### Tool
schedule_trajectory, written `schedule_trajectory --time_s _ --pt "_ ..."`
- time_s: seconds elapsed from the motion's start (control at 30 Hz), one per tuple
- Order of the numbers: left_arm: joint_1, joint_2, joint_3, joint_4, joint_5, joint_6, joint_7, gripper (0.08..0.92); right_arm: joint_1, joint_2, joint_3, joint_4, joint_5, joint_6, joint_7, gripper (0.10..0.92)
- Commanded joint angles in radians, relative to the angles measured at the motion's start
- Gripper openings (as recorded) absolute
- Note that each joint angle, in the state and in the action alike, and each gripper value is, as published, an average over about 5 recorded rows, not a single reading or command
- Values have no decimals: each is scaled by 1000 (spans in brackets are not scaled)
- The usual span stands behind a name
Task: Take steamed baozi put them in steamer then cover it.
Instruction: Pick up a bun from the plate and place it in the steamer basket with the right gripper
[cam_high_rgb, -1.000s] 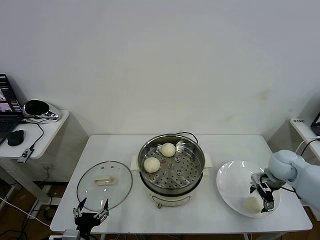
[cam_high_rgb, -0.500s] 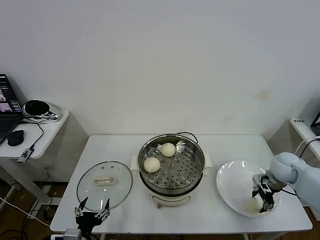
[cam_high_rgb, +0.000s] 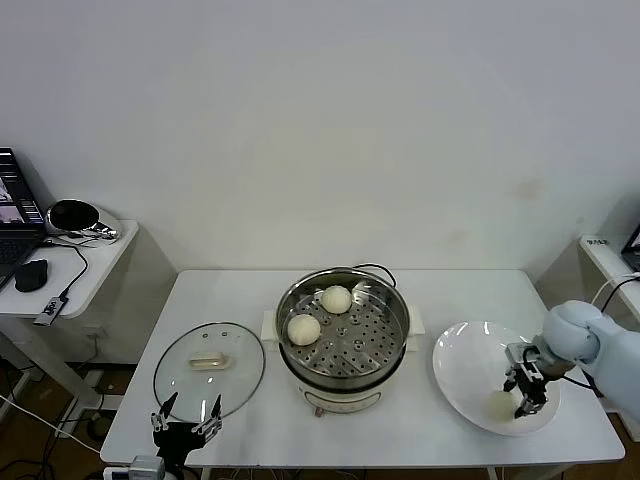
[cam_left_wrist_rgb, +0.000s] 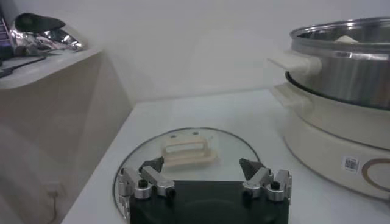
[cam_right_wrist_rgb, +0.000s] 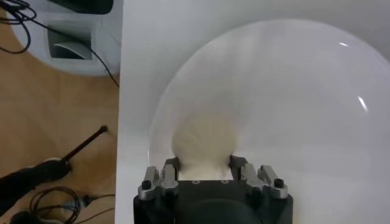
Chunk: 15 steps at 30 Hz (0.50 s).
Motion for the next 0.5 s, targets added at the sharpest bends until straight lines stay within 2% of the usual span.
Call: schedule_trajectory --time_s 0.03,0.2,0.5 --pt "-3 2 -3 -1 -3 0 0 823 266 -24 -121 19 139 -8 -20 509" --pt "-17 0 -1 0 -5 0 -2 823 534 47 -188 -10 260 -16 -56 509" --pt "-21 -4 -1 -14 -4 -5 -12 823 870 369 -348 -119 421 -10 -71 509"
